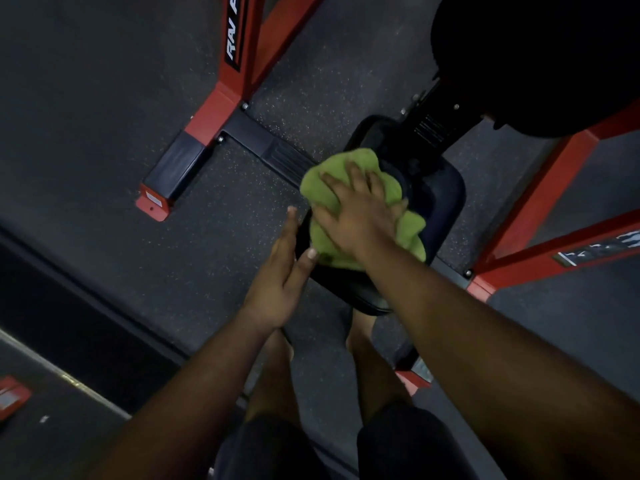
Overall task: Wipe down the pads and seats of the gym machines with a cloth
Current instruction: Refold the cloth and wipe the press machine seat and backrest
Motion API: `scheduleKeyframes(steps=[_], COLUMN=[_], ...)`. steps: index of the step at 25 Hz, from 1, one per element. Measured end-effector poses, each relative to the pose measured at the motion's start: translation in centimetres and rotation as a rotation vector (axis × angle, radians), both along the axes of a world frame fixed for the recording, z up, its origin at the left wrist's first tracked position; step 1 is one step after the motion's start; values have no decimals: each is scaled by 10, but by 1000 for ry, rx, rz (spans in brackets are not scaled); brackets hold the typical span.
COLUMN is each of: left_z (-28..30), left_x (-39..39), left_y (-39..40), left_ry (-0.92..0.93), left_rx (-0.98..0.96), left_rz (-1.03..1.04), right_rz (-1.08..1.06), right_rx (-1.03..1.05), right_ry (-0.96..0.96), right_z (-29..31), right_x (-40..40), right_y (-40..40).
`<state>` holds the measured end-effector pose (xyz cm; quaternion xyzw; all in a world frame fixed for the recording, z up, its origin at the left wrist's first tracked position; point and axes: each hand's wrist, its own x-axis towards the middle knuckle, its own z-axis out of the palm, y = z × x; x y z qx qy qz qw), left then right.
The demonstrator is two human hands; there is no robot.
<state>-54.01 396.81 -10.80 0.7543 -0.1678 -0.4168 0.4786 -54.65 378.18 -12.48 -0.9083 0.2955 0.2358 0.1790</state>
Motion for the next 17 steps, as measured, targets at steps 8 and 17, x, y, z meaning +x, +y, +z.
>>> scheduleKeyframes(steps=[8,17], left_z=[-2,-14], left_x=[-13,17], left_y=[-21,-86], left_ry=[-56,-689], left_rx=[135,469], left_rz=[-25,-463], right_rz=[-6,-486], right_rx=[67,55], right_ry=[-176,14], right_z=[17,-42], right_x=[-135,-61], right_y=[-2,-132])
